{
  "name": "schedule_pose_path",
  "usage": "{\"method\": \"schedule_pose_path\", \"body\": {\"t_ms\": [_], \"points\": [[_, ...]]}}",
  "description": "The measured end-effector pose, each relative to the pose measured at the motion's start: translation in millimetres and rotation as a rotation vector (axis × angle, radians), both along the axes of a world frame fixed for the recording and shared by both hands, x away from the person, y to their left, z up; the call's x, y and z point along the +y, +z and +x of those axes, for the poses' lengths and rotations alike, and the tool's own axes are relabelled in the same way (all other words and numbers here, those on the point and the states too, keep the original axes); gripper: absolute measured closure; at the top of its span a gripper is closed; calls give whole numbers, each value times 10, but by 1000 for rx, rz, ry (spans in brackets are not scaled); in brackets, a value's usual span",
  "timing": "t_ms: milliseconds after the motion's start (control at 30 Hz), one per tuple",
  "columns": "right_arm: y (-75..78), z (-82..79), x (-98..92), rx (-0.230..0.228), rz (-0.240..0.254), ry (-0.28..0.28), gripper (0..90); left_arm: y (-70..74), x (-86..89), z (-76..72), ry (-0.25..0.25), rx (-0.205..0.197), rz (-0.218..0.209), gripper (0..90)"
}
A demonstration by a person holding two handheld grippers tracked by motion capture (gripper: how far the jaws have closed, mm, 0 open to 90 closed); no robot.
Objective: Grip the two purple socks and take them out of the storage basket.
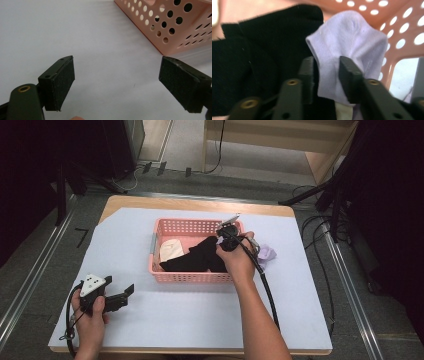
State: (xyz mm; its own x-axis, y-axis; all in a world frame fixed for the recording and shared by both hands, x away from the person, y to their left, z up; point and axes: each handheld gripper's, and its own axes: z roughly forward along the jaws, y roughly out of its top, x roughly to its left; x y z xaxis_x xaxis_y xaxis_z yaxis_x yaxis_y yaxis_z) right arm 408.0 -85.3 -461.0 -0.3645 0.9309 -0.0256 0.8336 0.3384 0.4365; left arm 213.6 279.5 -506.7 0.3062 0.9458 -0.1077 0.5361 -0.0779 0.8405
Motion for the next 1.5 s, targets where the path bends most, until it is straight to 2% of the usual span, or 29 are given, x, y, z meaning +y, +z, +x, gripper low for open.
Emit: {"method": "schedule_pose_path", "body": {"t_ms": [33, 67, 100, 133, 200, 233, 267, 300, 433, 500, 533, 567, 600, 633, 700, 733, 800, 867, 900, 933, 1000, 1033, 1100, 1200, 1267, 1500], "points": [[0, 0, 0, 0, 0, 0, 734, 0, 0, 0, 0, 0, 0, 144], [0, -7, -31, -3, 9, 2, 842, 1, 1, 0, 0, 1, 0, 144], [0, -7, -31, -3, 9, 2, 842, 1, 1, 0, 0, 1, 0, 144], [20, -19, -53, -12, 30, 1, 892, 1, 0, 0, 0, 1, 1, 144], [38, -29, -56, -17, 41, -2, 894, 2, 1, 0, 0, 4, 3, 144], [80, -54, -38, -24, 76, 3, 898, 3, 2, 0, 0, 5, 3, 144], [80, -54, -38, -24, 76, 3, 898, 3, 1, 1, 0, 5, 4, 144], [140, -90, 30, -35, 108, 24, 898, 3, 1, 1, 0, 7, 6, 144], [228, -139, 181, -51, 140, 68, 899, 3, -1, 1, 2, 5, 8, 144], [297, -186, 331, -60, 168, 107, 899, 3, -2, 0, 2, 5, 9, 144], [341, -233, 464, -59, 194, 149, 898, 4, 0, -1, 0, 7, 8, 144], [341, -233, 464, -59, 194, 149, 898, 4, 0, -1, 0, 7, 8, 144], [369, -275, 580, -48, 222, 190, 879, 0, -3, 1, 3, 1, 1, 144], [369, -275, 580, -48, 222, 190, 879, 0, -3, 1, 3, 1, 1, 144], [368, -281, 637, -19, 250, 210, 760, -1, -3, 1, 2, -2, -2, 144], [383, -268, 634, -30, 266, 187, 655, -1, -3, 1, 3, -2, -3, 144], [392, -257, 612, -42, 266, 170, 638, -1, -3, 1, 2, -2, -4, 144], [405, -185, 448, -95, 254, 90, 597, 2, 1, 1, 2, 4, 0, 144], [405, -185, 448, -95, 254, 90, 597, 2, 1, 1, 2, 4, 0, 144], [389, -150, 358, -117, 232, 57, 572, 2, 2, 2, 1, 6, 1, 144], [375, -136, 316, -120, 216, 42, 564, 1, 1, 2, 2, 5, 1, 144], [323, -106, 245, -124, 180, 25, 544, 1, 0, 2, 2, 4, 1, 144], [301, -98, 232, -122, 166, 17, 536, 3, 0, 1, 1, 6, 4, 144], [159, -39, 212, -78, 74, 9, 481, 2, -1, 0, 2, 4, 7, 144], [97, -15, 212, -82, 24, 3, 474, 2, 0, 0, 0, 3, 5, 144], [19, 53, 188, -70, -47, -24, 506, 3, 2, -1, -1, 5, 2, 144]]}}
